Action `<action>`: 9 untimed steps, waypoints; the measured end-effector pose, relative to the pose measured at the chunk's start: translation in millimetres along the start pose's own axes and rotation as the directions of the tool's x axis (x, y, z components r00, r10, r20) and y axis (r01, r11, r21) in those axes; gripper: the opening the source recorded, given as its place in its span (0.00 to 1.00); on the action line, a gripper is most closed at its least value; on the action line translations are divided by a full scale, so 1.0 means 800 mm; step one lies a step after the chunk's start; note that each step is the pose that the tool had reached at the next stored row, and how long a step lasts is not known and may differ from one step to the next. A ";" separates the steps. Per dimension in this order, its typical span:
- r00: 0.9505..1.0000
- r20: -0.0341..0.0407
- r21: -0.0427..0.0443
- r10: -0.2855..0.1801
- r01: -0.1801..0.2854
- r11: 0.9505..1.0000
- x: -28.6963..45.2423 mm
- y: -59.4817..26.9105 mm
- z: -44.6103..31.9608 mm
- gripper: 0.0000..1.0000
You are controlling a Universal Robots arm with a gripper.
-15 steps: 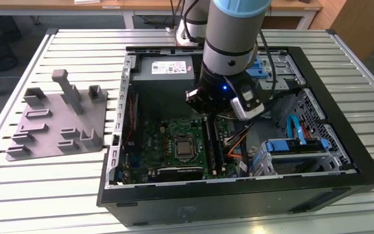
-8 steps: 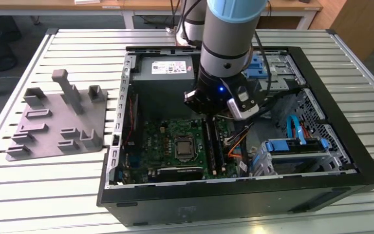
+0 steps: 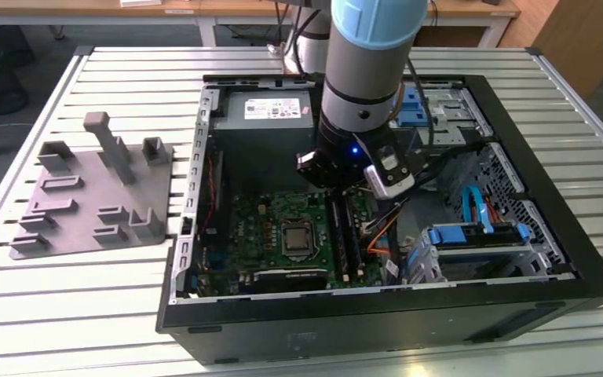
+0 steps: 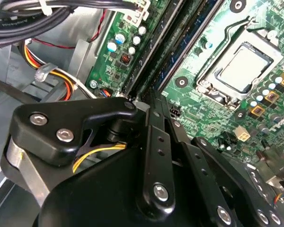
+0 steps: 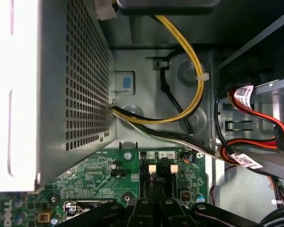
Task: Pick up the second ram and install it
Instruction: 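Press down the second ram until it locks into place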
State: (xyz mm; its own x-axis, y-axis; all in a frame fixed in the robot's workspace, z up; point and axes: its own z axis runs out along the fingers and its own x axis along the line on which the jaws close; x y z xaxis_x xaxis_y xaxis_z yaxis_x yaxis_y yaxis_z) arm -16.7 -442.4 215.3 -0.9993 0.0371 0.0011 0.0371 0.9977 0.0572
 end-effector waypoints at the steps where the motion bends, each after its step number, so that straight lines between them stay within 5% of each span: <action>1: 1.000 0.000 0.000 0.000 0.000 1.000 0.0000 0.000 0.0003 0.10; 5: 1.000 0.002 -0.003 0.000 0.000 1.000 -0.0002 0.001 -0.0083 0.10; 9: 1.000 0.002 0.005 0.000 0.000 1.000 -0.0001 -0.003 -0.0127 0.10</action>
State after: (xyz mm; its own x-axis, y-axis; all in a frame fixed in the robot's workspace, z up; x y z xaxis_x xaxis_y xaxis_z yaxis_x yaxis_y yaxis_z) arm -16.7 -445.5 225.4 -0.9993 0.0372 -0.0011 0.0371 0.9980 0.0518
